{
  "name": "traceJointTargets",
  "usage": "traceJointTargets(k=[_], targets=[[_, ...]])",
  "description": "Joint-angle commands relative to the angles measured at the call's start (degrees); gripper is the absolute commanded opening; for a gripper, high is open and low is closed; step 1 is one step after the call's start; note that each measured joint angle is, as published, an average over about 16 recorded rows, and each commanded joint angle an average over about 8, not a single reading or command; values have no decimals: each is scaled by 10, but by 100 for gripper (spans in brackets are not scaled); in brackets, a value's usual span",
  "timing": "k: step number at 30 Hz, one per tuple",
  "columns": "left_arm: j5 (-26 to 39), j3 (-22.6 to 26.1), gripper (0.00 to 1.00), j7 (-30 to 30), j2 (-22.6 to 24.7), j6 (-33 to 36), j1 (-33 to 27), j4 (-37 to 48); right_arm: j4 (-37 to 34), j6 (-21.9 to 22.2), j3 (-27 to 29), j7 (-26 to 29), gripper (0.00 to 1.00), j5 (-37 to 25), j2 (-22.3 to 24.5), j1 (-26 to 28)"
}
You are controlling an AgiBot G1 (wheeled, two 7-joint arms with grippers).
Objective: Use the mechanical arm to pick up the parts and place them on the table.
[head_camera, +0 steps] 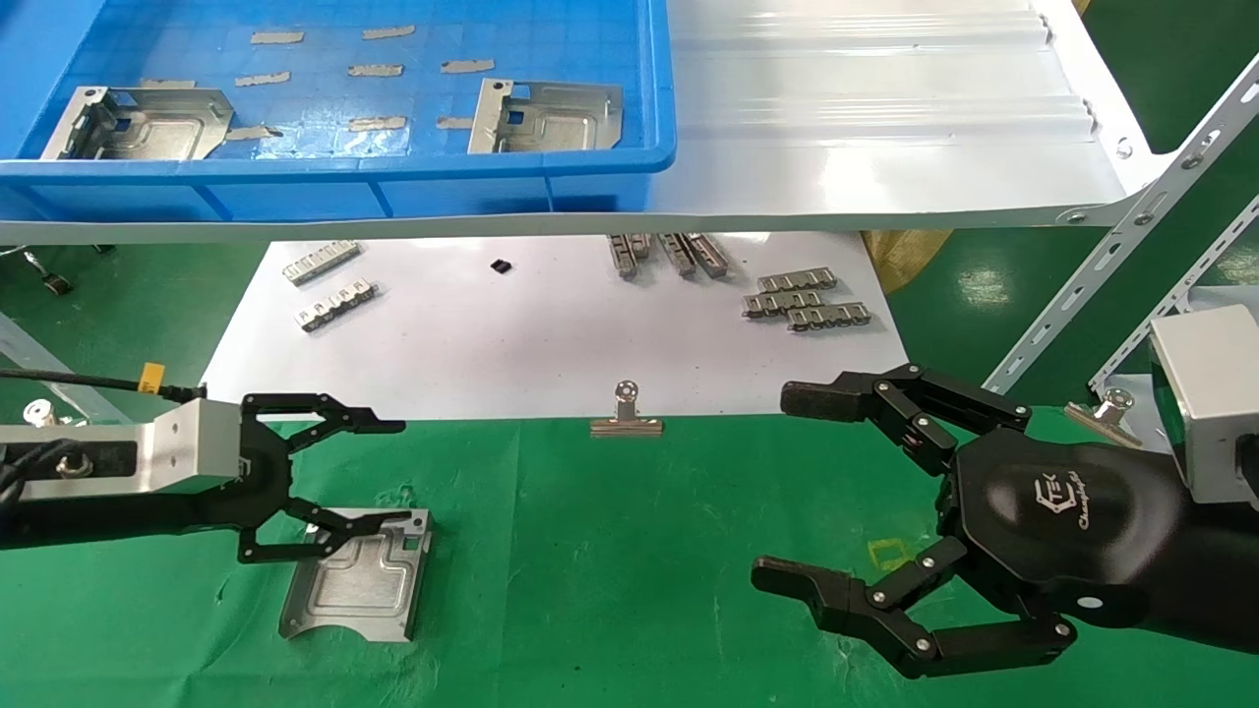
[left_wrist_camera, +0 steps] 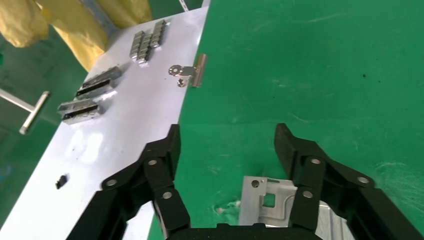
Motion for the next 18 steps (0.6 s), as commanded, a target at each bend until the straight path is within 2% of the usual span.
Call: traceJointTargets(k=[1,7,18], targets=[[-4,0,100,-2,-1,0,3,-1,0,0,0,0,100,0,0,0],[-3,-8,100,-10,-3,-2,7,-14,0,0,0,0,100,0,0,0],[-30,-65,100,-100,-25,-12,62,-118,0,0,0,0,100,0,0,0]])
